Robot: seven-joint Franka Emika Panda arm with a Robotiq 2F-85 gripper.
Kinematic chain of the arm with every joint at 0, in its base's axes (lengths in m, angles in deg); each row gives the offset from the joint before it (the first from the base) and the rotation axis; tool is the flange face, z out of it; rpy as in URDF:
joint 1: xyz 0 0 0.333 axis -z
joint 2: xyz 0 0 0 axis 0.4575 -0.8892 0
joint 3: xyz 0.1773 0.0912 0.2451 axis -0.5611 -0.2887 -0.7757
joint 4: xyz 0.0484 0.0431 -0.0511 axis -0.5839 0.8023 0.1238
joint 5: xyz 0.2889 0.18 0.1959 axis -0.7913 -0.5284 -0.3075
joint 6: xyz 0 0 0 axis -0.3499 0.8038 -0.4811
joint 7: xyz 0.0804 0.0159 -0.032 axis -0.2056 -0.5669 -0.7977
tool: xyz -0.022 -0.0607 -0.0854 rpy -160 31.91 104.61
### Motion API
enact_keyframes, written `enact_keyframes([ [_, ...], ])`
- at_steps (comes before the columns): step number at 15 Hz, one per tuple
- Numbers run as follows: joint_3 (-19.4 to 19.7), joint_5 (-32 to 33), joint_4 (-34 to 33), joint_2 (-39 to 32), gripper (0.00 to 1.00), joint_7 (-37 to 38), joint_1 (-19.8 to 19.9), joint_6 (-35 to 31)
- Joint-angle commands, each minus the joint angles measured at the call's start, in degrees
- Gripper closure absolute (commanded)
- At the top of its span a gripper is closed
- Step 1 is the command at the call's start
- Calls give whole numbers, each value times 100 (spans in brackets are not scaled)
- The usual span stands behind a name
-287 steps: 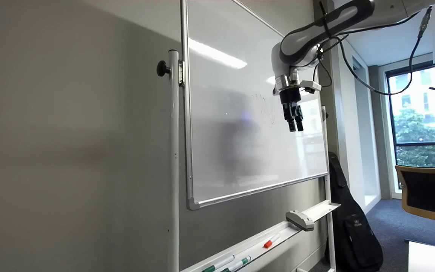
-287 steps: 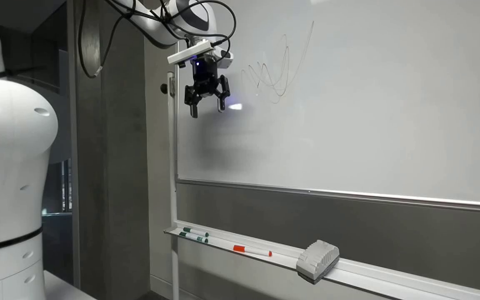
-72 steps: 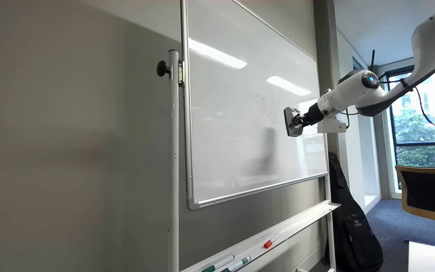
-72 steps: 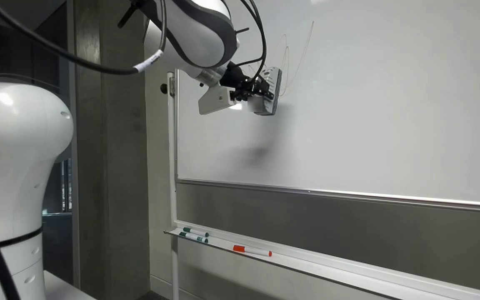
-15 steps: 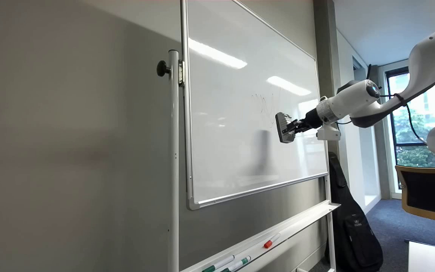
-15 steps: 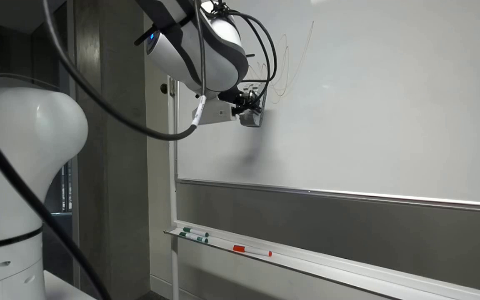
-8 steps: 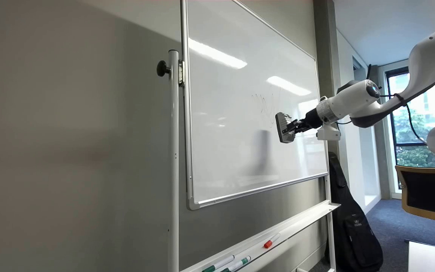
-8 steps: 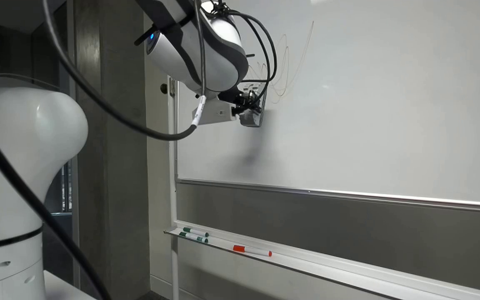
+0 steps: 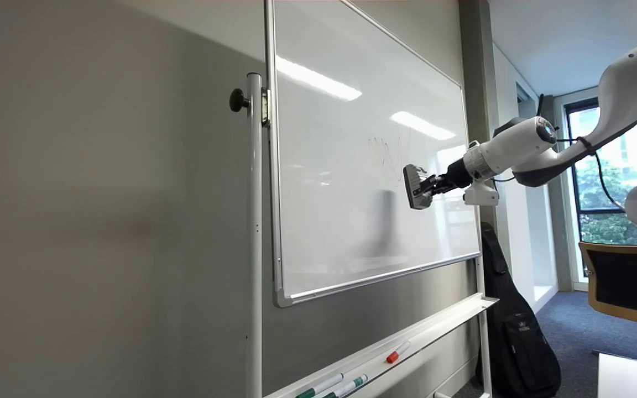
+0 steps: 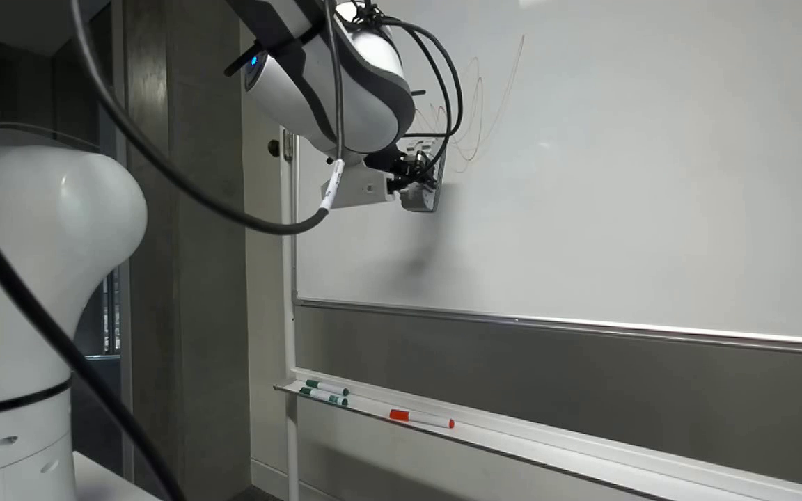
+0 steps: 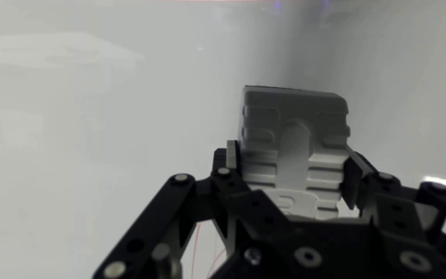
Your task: Wipe the white board with the grey eraser
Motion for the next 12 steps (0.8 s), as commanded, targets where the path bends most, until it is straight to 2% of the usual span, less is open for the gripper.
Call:
enact_keyframes([
  [1,152,-362,71,154,37,-521,-116,94],
  [10,152,-362,71,154,37,-521,-116,94],
  [11,152,-362,71,154,62,-521,-116,94],
  [12,183,-321,73,302,62,-566,-213,198],
])
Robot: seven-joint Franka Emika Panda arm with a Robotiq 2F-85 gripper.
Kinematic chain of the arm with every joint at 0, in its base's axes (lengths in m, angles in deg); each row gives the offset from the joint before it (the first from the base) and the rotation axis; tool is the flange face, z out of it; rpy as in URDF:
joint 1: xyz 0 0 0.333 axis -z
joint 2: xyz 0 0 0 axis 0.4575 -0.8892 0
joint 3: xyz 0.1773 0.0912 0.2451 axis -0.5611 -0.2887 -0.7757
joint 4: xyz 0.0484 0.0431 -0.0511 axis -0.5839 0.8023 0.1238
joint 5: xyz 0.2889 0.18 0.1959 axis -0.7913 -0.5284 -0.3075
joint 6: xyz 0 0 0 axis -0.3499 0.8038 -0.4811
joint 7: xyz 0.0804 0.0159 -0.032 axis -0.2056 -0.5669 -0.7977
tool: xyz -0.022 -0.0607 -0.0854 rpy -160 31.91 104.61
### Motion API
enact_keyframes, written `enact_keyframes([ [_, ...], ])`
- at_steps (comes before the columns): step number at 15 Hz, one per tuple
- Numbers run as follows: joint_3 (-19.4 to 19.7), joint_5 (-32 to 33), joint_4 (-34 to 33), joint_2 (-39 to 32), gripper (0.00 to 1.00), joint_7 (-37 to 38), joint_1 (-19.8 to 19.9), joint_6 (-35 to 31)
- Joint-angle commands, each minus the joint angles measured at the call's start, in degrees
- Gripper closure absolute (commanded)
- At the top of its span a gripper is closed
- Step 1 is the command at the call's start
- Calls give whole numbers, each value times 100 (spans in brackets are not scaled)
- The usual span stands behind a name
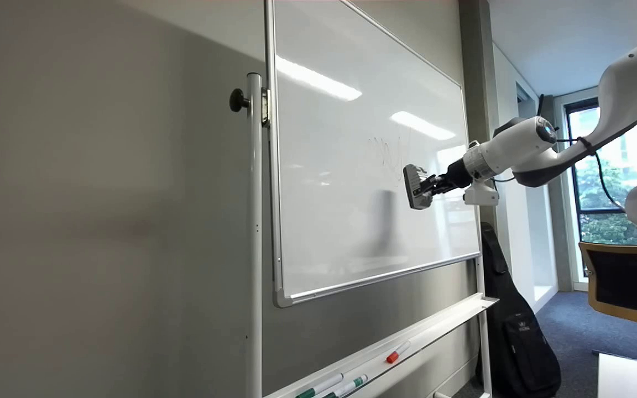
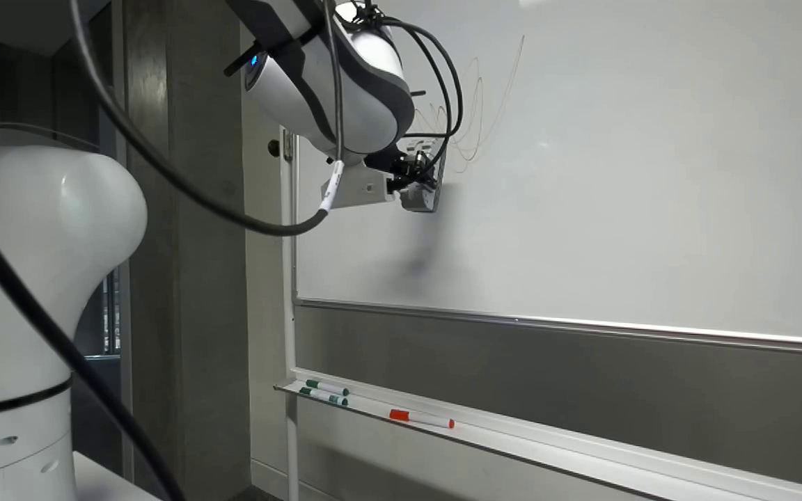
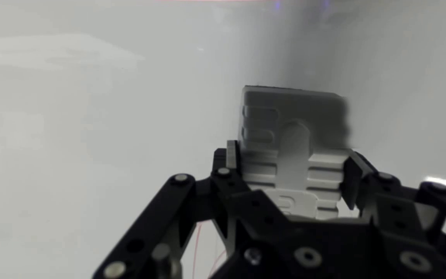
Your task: Wipe the white board with the grey eraser
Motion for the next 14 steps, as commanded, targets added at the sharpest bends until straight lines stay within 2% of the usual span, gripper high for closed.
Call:
enact_keyframes([
  [1,197,-269,58,384,62,-622,-286,286],
  [5,396,-294,-75,621,62,-917,-755,571],
  [14,1134,-26,-595,1180,62,-1395,-2375,1324],
])
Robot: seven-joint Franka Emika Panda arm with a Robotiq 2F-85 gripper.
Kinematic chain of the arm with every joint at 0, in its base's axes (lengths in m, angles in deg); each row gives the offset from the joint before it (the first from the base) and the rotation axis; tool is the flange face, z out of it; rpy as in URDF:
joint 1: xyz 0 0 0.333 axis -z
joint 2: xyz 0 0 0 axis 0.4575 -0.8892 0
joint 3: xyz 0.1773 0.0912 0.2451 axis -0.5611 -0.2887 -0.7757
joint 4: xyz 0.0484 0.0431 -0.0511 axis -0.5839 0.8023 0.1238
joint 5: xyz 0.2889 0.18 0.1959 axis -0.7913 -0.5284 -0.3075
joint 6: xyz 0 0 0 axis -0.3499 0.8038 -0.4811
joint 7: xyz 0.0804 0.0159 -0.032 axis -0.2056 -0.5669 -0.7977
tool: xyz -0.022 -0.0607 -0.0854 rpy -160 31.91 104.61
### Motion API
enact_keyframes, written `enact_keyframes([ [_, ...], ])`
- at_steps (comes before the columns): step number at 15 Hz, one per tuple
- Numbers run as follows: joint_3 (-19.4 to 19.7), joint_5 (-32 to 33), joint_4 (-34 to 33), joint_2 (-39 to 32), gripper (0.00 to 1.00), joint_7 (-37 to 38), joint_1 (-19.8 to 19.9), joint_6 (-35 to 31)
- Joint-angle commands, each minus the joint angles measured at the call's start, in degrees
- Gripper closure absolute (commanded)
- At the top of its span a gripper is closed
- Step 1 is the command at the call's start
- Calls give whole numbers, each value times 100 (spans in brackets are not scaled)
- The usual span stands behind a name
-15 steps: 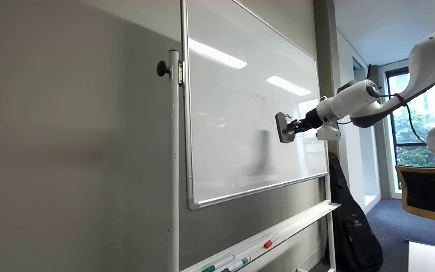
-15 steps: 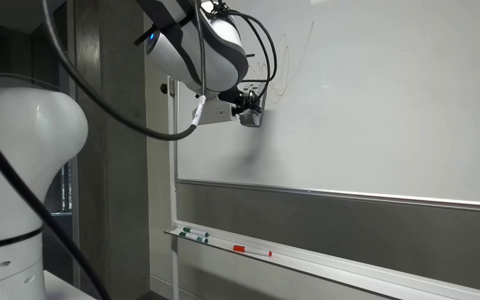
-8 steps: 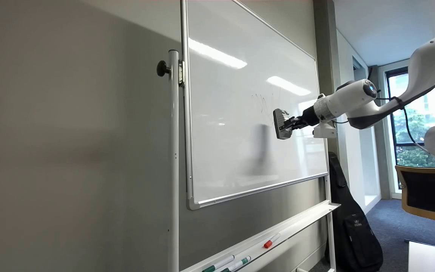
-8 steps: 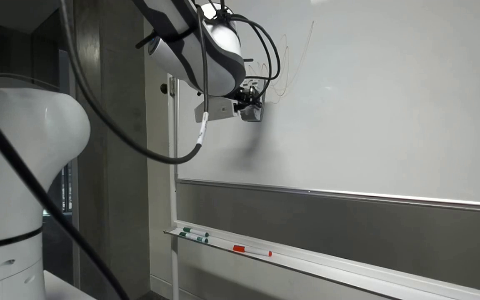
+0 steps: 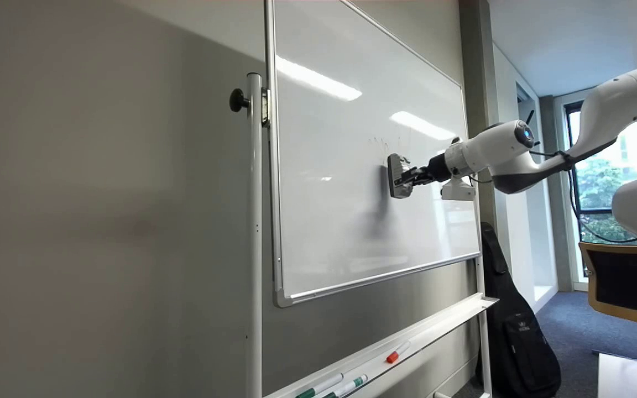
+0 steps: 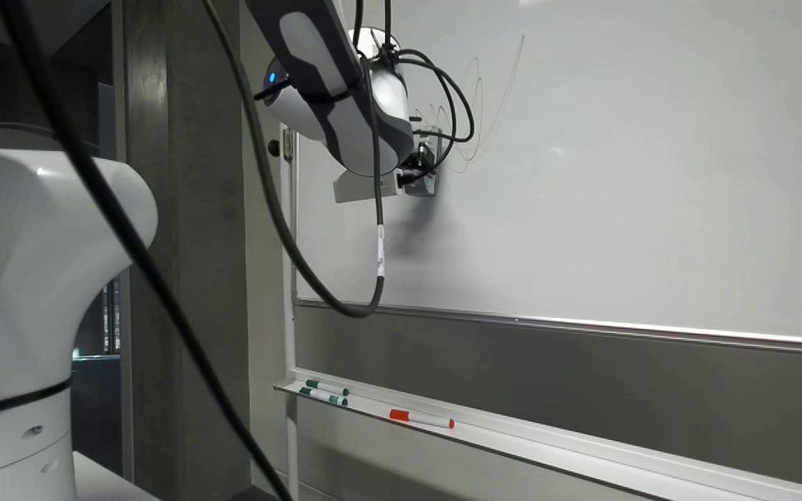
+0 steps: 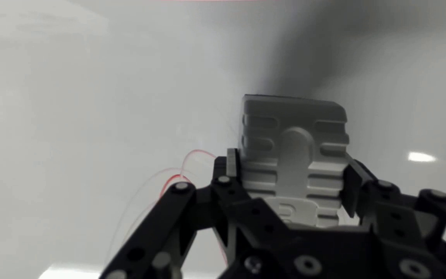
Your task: Wipe the white board with the grey eraser
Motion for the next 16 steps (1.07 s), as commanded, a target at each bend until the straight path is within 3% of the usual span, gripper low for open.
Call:
enact_keyframes([
  [1,263,100,-333,263,62,-370,-679,243],
  [8,494,78,-639,530,62,-942,-1538,485],
  [16,736,5,-876,975,62,-1665,-1644,555],
])
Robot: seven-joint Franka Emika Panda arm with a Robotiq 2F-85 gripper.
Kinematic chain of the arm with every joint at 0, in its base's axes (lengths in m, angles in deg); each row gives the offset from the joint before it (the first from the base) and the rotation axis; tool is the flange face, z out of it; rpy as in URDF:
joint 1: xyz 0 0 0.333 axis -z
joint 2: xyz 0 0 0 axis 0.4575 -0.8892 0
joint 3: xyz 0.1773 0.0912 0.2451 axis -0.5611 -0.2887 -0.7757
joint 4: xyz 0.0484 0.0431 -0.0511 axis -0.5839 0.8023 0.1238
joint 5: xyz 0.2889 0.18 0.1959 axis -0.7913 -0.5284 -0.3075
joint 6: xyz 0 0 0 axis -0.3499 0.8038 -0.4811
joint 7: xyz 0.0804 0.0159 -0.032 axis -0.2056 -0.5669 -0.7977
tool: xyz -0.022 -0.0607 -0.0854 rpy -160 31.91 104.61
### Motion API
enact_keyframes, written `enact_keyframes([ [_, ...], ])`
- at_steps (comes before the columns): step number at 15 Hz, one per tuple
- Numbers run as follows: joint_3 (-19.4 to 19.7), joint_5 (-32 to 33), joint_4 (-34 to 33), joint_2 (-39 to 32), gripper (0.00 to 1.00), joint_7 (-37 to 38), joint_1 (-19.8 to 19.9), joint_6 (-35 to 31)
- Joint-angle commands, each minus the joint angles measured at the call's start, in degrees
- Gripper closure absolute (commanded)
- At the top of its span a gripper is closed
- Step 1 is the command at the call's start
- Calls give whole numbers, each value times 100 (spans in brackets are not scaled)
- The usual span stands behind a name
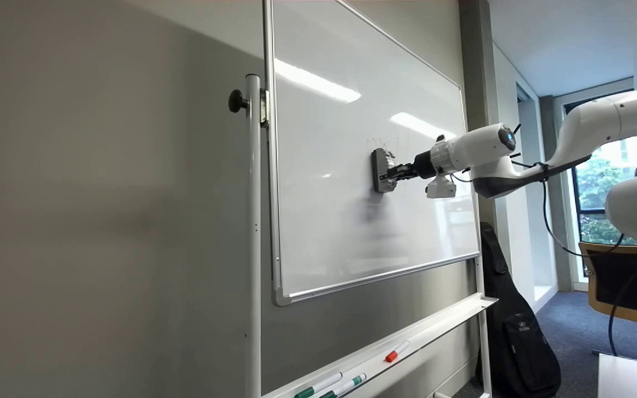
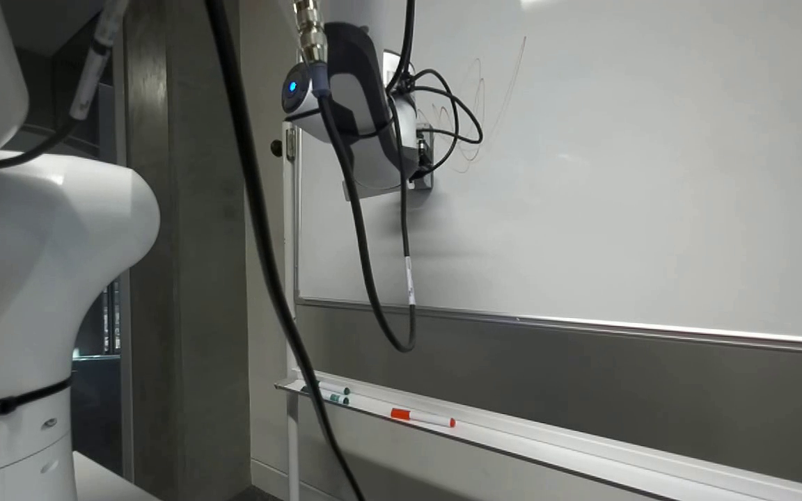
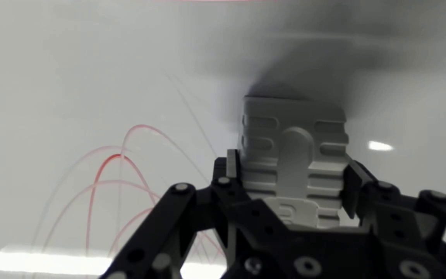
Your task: Wipe the white board with the grey eraser
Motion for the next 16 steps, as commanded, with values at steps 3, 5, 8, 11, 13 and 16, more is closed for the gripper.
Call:
enact_keyframes([
  [3,233,-55,-508,447,62,-741,-278,192],
  [5,279,-106,-610,629,62,-988,-233,166],
  [8,330,-182,-770,950,62,-1377,-183,176],
  [11,375,-279,-973,1295,62,-1817,-132,221],
  [13,396,-362,-1124,1519,62,-2127,-104,274],
  [16,392,-475,-1392,1835,62,-2557,-126,370],
])
